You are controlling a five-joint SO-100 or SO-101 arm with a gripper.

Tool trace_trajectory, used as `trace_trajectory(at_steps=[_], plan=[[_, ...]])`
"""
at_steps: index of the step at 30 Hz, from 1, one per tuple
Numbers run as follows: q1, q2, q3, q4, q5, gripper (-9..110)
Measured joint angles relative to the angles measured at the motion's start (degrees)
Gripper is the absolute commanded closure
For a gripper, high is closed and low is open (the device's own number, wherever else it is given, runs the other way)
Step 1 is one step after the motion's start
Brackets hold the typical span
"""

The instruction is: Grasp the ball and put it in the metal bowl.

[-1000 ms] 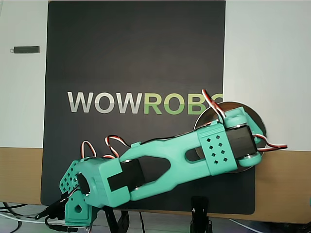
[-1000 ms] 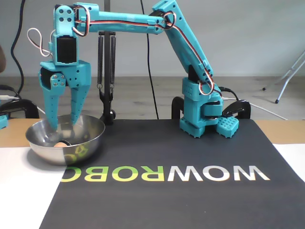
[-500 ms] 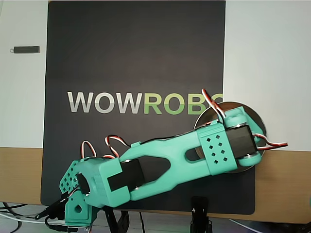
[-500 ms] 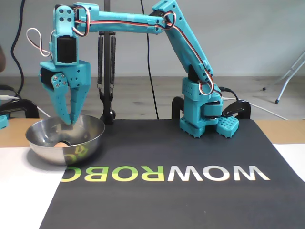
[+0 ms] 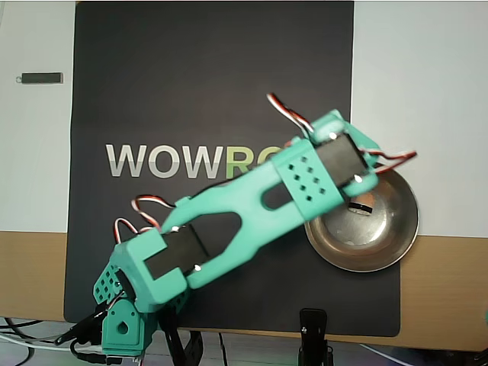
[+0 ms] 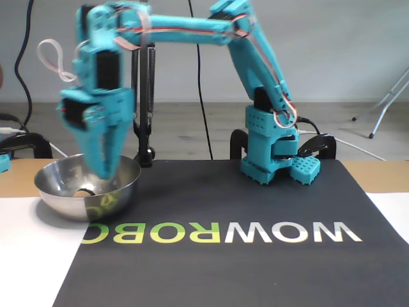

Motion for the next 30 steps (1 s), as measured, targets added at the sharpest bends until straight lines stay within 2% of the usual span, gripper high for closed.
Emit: trace_trajectory(at_steps=[15, 30], plan=[[-18.5, 23.6, 25.2, 0.0, 0.1, 101], [-37.7, 37.7, 44.6, -10.5, 14.3, 101]])
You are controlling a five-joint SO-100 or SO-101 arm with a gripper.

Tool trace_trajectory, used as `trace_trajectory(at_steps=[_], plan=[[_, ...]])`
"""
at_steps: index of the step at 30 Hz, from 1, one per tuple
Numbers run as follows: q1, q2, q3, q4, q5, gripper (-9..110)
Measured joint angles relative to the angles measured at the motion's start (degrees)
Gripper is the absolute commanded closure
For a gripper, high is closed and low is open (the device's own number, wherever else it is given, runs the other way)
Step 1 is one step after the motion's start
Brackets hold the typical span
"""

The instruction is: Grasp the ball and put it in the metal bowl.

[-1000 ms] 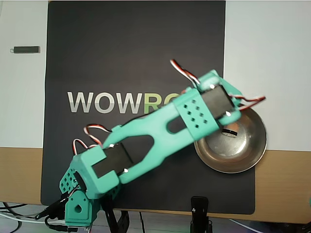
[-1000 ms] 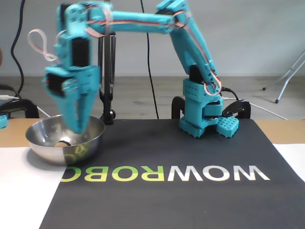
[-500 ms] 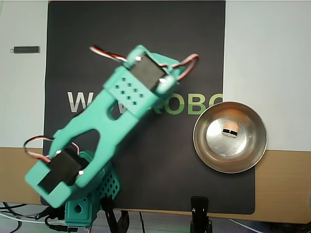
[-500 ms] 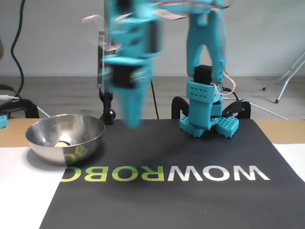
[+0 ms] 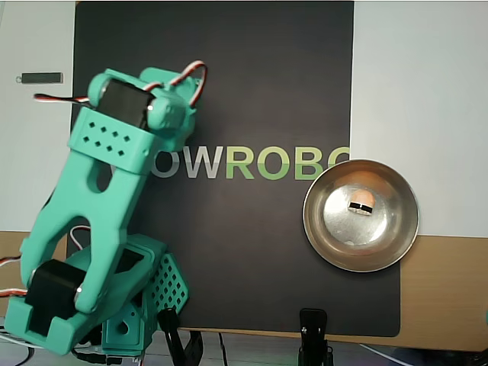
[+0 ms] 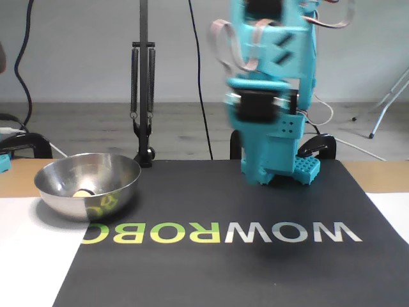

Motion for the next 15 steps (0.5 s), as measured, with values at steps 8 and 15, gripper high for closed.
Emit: trace_trajectory(at_steps=[8, 15], plan=[[-8.5, 4.7, 5.0, 0.0, 4.6, 101], [-14.2, 11.1, 12.5, -4.0, 5.5, 101]])
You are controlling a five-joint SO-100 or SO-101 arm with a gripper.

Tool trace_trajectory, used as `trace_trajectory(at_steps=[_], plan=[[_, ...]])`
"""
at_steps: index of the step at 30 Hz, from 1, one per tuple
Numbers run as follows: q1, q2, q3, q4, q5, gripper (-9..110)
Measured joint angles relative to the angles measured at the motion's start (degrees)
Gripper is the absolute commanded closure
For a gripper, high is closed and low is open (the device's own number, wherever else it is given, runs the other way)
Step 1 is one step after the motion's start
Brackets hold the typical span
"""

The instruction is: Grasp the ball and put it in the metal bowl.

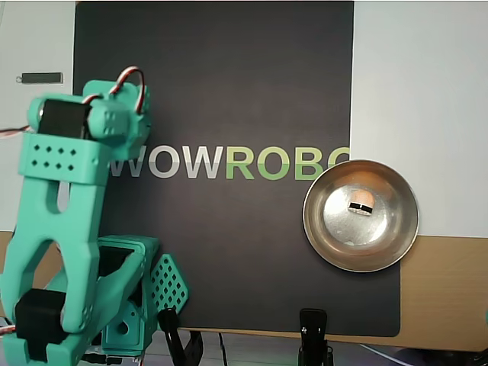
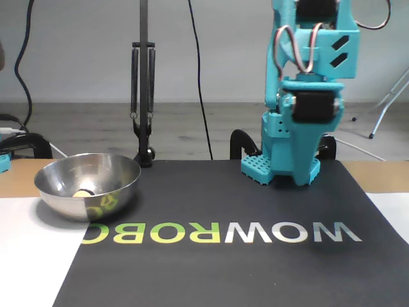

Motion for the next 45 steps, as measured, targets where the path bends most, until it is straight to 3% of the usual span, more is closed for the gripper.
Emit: trace_trajectory(at_steps=[12, 26, 37, 45], plan=[[-1.8, 20.1, 24.5, -19.8, 0.0, 101], [-3.5, 53.7, 51.2, -30.8, 0.0, 101], [-3.4, 76.7, 63.8, -32.6, 0.0, 101], [-3.3, 81.7, 65.3, -29.6, 0.0, 101]])
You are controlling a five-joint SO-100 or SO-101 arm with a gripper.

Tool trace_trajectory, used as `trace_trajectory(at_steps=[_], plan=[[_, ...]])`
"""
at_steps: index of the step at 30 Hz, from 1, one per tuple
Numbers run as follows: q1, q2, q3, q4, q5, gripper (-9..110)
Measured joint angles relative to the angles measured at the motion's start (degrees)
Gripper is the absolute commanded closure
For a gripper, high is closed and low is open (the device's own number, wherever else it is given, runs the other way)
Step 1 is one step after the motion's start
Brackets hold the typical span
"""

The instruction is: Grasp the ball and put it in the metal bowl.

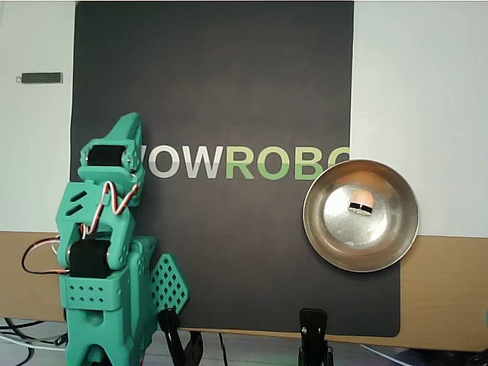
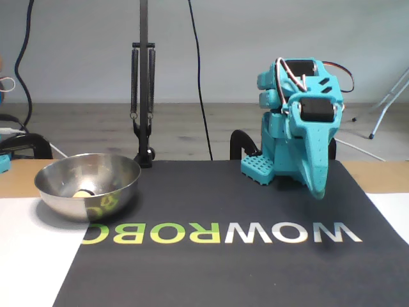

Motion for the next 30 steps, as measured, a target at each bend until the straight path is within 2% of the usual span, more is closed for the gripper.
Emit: trace_trajectory(at_steps=[30], plan=[[0.0, 0.2, 0.0, 3.2, 0.0, 101]])
